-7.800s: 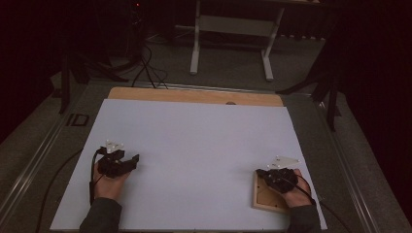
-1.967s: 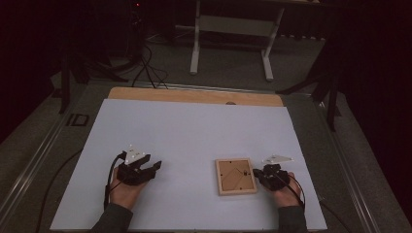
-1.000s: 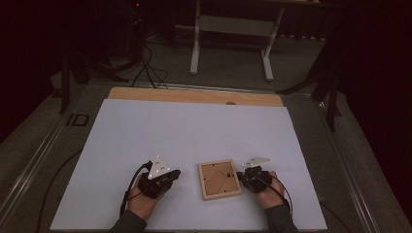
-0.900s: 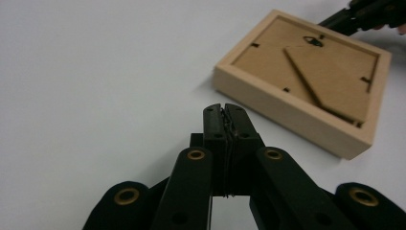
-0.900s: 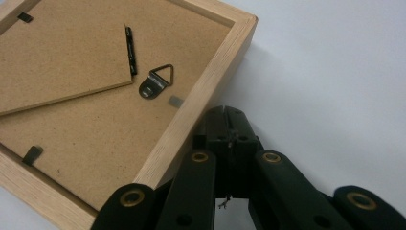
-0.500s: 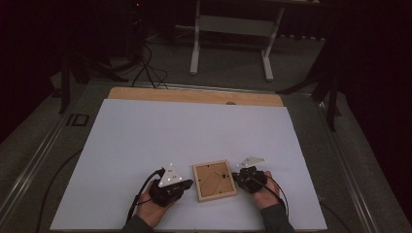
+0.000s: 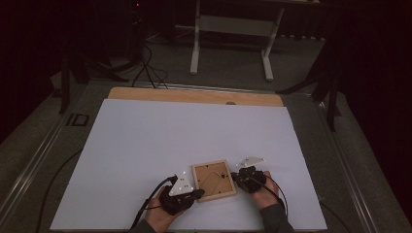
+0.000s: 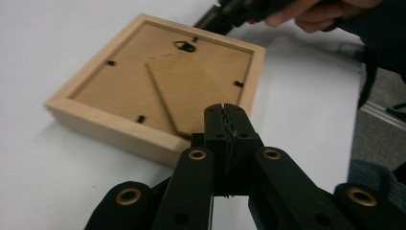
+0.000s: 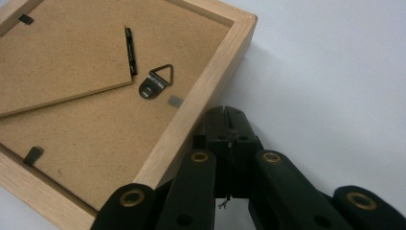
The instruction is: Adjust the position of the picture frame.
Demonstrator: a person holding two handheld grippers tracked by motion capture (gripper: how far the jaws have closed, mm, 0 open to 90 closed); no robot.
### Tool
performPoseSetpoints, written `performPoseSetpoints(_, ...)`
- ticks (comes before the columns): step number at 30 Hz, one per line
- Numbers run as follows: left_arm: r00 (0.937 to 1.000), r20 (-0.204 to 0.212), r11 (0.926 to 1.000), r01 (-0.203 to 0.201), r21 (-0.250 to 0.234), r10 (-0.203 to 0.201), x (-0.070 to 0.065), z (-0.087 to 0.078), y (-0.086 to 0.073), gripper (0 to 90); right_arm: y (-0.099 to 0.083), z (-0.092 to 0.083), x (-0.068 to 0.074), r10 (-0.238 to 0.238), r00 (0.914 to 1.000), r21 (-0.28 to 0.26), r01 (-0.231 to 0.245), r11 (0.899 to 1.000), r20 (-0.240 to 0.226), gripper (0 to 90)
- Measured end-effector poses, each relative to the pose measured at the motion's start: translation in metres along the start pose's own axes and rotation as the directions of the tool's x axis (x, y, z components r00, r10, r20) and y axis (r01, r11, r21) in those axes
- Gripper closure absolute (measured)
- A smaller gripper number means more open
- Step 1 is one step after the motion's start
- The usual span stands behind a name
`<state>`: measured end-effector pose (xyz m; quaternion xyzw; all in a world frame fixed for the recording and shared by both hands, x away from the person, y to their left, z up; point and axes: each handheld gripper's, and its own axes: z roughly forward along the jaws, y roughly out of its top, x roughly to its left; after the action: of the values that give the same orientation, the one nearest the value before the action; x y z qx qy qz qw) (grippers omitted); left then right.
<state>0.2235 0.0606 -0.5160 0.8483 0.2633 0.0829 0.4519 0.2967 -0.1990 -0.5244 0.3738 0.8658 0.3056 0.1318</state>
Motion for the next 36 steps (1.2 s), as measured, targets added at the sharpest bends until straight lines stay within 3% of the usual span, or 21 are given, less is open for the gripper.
performPoseSetpoints(15, 0.9975, 0.048, 0.9974, -0.054, 0.046, 0.052, -0.015, 0.014, -0.003, 88.6, 0.001, 0.001, 0.0, -0.002, 1.0, -0.001, 0.002, 1.0, -0.002, 89.5)
performPoseSetpoints(20, 0.9975, 0.029, 0.9946, -0.066, 0.08, 0.064, -0.016, 0.019, -0.005, 88.6, 0.001, 0.001, 0.001, 0.0, 1.0, -0.002, 0.0, 1.0, -0.002, 89.6)
performPoseSetpoints(36, 0.9989, -0.001, 0.9953, -0.047, 0.085, 0.047, -0.008, 0.016, -0.006, 89.1, 0.006, 0.006, 0.008, -0.02, 0.9997, -0.014, 0.019, 1.0, -0.014, 89.5)
